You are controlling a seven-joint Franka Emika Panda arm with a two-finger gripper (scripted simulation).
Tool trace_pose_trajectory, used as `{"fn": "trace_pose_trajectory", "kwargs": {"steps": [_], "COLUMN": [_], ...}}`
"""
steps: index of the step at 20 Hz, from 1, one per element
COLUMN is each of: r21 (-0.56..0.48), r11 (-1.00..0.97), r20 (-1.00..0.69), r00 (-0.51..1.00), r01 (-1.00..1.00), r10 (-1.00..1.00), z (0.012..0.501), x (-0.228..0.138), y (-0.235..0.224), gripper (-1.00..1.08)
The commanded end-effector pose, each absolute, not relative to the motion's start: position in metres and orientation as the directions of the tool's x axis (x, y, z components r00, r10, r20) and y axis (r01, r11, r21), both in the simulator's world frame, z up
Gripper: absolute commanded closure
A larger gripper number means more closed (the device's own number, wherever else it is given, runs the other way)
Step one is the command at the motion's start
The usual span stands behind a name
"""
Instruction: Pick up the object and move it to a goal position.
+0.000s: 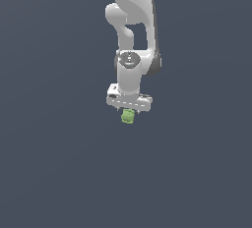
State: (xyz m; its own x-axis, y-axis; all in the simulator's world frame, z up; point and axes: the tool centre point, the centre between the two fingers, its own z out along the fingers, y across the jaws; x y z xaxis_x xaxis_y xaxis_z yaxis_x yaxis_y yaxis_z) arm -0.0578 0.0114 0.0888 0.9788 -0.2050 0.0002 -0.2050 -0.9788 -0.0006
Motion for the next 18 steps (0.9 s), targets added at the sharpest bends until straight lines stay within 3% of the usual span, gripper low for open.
{"fn": "trace_pose_trajectory", "kwargs": {"steps": [1, 14, 15, 18], "r21": [0.000, 0.000, 0.000, 0.000], "r11": [-0.979, -0.978, -0.978, -0.978], "r20": [0.000, 0.000, 0.000, 0.000], "r00": [0.979, 0.978, 0.978, 0.978], "r01": [-0.206, -0.208, -0.208, -0.208], "r10": [-0.206, -0.208, -0.208, -0.208], "z": [0.083, 0.041, 0.041, 0.041], "x": [-0.058, -0.059, -0.059, -0.059], "y": [0.011, 0.011, 0.011, 0.011], "gripper": [-0.92, -0.92, 1.08, 1.08]}}
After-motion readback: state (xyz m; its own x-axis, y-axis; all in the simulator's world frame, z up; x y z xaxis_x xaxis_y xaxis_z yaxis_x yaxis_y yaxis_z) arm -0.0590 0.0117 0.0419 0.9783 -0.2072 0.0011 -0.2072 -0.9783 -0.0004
